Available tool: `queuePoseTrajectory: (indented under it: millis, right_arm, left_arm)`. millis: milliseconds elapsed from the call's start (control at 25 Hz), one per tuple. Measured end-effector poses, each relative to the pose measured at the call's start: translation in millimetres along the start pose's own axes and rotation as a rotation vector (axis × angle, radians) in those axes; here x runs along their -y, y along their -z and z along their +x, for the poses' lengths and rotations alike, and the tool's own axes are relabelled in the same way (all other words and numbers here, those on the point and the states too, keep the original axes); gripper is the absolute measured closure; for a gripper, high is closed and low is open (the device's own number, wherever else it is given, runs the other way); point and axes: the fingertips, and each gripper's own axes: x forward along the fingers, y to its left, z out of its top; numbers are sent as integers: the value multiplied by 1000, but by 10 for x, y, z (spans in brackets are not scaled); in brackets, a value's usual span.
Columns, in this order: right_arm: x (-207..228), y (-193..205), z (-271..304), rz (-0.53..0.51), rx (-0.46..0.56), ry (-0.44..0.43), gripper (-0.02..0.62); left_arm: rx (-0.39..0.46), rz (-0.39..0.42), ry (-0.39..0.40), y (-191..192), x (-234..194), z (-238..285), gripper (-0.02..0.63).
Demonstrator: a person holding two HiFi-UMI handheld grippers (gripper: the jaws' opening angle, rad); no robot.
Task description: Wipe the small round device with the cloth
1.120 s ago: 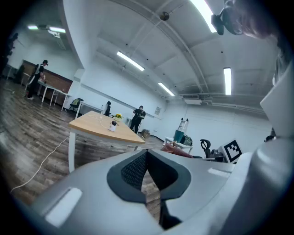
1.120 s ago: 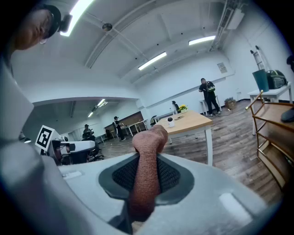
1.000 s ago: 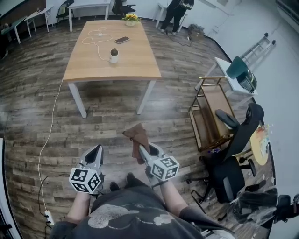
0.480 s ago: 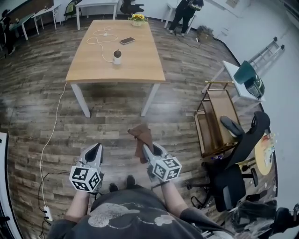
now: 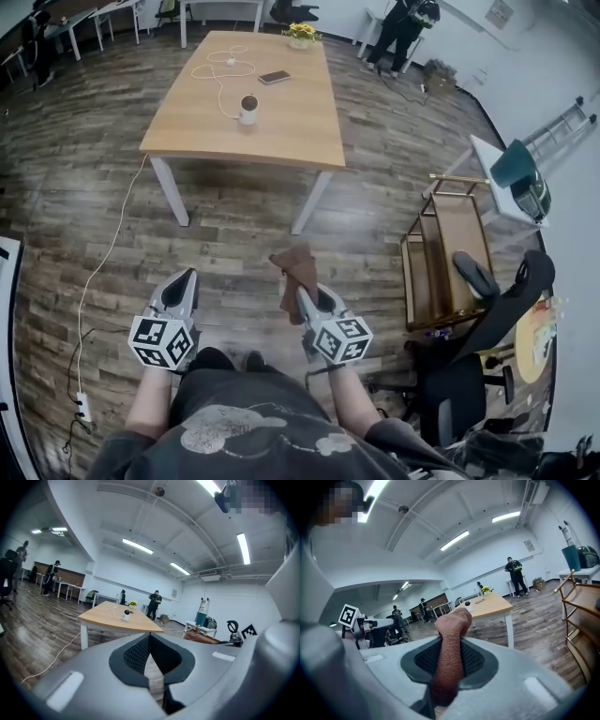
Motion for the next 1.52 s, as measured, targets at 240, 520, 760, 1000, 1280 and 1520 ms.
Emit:
queuePoseTrajectory:
  millis: [240,520,760,1000,1280,1520]
  right_arm:
    - [43,-55,214,-14,-24,-36,522]
    - [136,-143,643,5,-36,2,522]
    - [380,-486,1188,12,-15,65,520]
    - [406,-873,1818,-4,16,98,522]
    - [365,-952,2403,4,0,117,520]
    - [361,-1074,2719,2,-3,141,522]
  left_arm:
    - [22,-25,-65,-119,-246,36,588]
    - [-39,-72,-28,32,-542,486,588]
    - [-62,-67,51,-157,-835,1232,588]
    - [-58,-41,136,-453,-1057,1770,588]
    - [-91,-55,168,-539,-1407,2119,588]
    - [-85,-50,196,-701,-1559,2385,588]
